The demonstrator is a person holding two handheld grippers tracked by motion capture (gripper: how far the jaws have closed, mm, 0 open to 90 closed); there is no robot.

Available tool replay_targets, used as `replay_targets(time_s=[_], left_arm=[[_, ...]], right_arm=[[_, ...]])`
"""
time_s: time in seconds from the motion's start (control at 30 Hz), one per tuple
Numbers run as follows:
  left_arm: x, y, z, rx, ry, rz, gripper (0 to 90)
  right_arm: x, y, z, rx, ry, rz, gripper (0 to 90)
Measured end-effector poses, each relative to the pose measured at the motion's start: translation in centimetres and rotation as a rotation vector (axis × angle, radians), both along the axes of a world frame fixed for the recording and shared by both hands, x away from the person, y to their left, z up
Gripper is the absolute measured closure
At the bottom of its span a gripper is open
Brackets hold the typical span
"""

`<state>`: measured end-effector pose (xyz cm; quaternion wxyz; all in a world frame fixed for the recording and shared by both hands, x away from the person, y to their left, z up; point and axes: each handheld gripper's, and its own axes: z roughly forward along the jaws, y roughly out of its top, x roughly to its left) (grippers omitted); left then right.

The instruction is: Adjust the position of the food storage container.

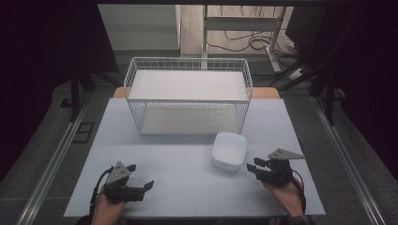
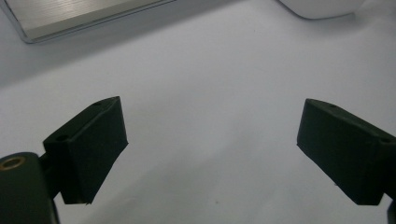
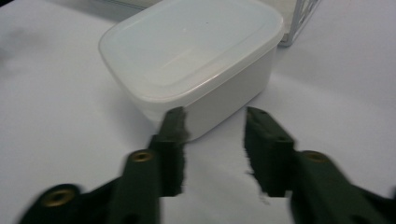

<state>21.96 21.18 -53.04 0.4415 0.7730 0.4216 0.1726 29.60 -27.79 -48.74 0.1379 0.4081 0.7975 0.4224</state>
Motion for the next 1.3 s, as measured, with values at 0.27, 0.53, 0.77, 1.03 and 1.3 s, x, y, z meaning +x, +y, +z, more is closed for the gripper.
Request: replay_targets(time_s=[0.27,0.53,0.77,1.03,1.3], left_arm=[[0.1,-0.1,-0.1,0.005,0.002,-0.002,8.2],[0.1,0.0,-0.1,0.008,0.006,0.001,8.4],[0.1,-0.1,-0.2,0.009,0.009,0.001,9.3],[0.2,-0.1,-0.2,0.007,0.014,0.000,9.4],[0.2,-0.1,-0.2,0.007,0.016,-0.003,9.6]], right_arm=[[2.3,0.4,0.8,-0.070,-0.080,-0.007,89.3],[6.4,1.3,1.8,-0.064,-0.120,-0.038,89.3],[9.3,2.2,1.5,-0.081,-0.146,-0.058,89.3],[11.7,2.9,0.4,-0.086,-0.121,-0.026,89.2],[12.0,3.2,-0.1,-0.082,-0.086,0.026,89.2]])
